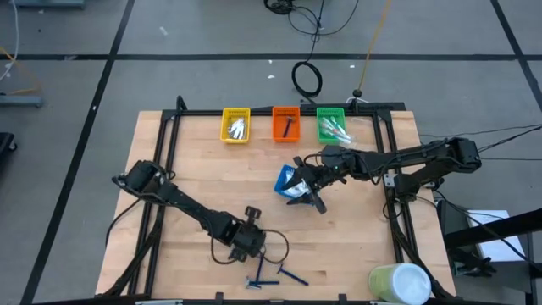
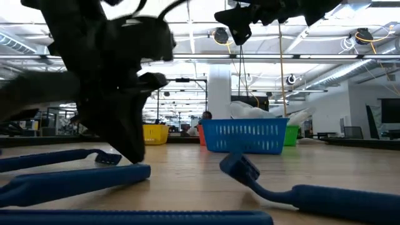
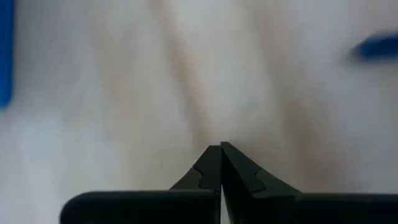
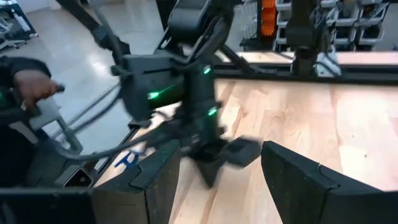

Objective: Pick & Place Travel size toiletries
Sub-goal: Put the blue razor into the orange basket

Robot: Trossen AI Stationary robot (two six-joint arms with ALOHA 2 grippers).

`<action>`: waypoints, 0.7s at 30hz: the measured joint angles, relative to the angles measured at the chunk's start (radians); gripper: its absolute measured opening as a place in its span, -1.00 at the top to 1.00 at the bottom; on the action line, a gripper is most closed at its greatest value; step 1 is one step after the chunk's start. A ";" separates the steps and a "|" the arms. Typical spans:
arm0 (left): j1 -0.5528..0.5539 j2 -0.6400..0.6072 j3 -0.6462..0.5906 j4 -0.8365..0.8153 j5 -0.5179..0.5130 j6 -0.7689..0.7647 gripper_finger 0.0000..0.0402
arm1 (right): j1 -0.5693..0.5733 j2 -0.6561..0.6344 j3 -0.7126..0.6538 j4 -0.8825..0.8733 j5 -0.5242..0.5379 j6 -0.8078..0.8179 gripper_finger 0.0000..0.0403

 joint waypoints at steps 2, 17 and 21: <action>0.009 -0.014 -0.001 -0.069 -0.028 -0.030 0.97 | 0.014 0.000 0.000 -0.026 0.000 -0.002 -0.05; 0.006 -0.290 -0.205 0.231 -0.191 0.020 0.99 | 0.463 0.034 0.000 -0.117 0.537 -0.026 -0.05; 0.006 -0.367 -0.345 0.501 -0.194 0.054 0.97 | 0.595 0.151 0.025 -0.124 0.697 0.095 -0.05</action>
